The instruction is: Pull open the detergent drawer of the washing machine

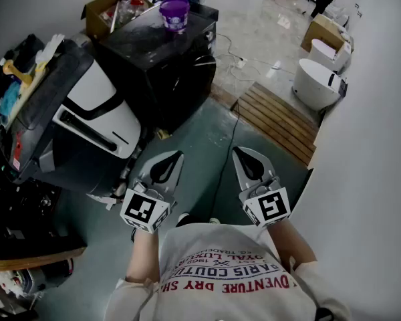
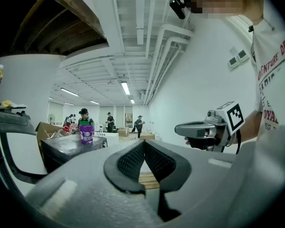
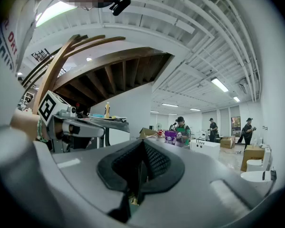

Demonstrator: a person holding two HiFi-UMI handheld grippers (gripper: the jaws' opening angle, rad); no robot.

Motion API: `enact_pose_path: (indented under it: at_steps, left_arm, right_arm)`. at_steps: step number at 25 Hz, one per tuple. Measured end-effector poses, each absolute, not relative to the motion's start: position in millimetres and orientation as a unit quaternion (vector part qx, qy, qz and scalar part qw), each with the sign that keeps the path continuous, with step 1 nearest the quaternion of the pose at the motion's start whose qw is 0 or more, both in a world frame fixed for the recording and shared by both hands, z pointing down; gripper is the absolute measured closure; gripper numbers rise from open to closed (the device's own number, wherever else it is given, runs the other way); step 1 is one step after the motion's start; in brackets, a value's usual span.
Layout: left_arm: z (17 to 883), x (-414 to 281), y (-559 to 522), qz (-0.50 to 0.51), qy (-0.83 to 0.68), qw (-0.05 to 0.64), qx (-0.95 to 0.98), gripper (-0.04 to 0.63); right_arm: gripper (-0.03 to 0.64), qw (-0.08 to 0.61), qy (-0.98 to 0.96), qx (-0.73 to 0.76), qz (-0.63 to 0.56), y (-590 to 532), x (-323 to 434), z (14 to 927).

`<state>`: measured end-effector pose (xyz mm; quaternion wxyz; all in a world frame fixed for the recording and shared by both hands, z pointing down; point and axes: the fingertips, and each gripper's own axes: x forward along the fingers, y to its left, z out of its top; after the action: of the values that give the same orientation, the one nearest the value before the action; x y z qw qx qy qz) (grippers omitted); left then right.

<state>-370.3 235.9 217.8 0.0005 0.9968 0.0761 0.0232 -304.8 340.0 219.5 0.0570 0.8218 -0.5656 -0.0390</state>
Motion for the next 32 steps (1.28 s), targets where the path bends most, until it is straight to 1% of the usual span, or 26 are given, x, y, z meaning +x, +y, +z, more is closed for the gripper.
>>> enact_pose_path:
  at_steps: [11,16,17,18,19,20,22,27,32]
  left_arm:
    - [224,-349,243,0.026,0.075,0.007,0.997,0.603]
    - [229,-339,249,0.015,0.058,0.012,0.998,0.601]
    - [228,-337,247,0.010,0.045,0.020,0.999,0.560]
    - [228,-334,245,0.006,0.036,0.030,0.999,0.422]
    - [229,-331,242,0.004,0.030,0.042,0.999,0.304]
    - [230,-328,239,0.003,0.027,0.052,0.998,0.288]
    - [236,-323,231,0.007,0.024,0.063,0.998,0.288]
    - [250,-299,206,0.020,0.018,0.063,0.998,0.288]
    - [259,-251,163,0.027,0.020,0.070,0.997,0.288]
  right_arm:
    - [0.617,0.045,-0.572,0.818,-0.029,347,-283,227]
    - [0.617,0.062,-0.571,0.818,-0.036,355,-273,229]
    - [0.617,0.061,-0.571,0.818,-0.034,357,-270,231]
    - [0.617,0.061,-0.570,0.819,-0.031,360,-267,233]
    - [0.617,0.060,-0.569,0.820,-0.028,362,-262,235]
    - [0.617,0.059,-0.568,0.821,-0.024,362,-257,237]
    - [0.617,0.056,-0.568,0.821,-0.016,360,-247,242]
    - [0.616,0.058,-0.569,0.820,-0.003,339,-221,254]
    - [0.616,0.052,-0.563,0.825,0.003,292,-176,255]
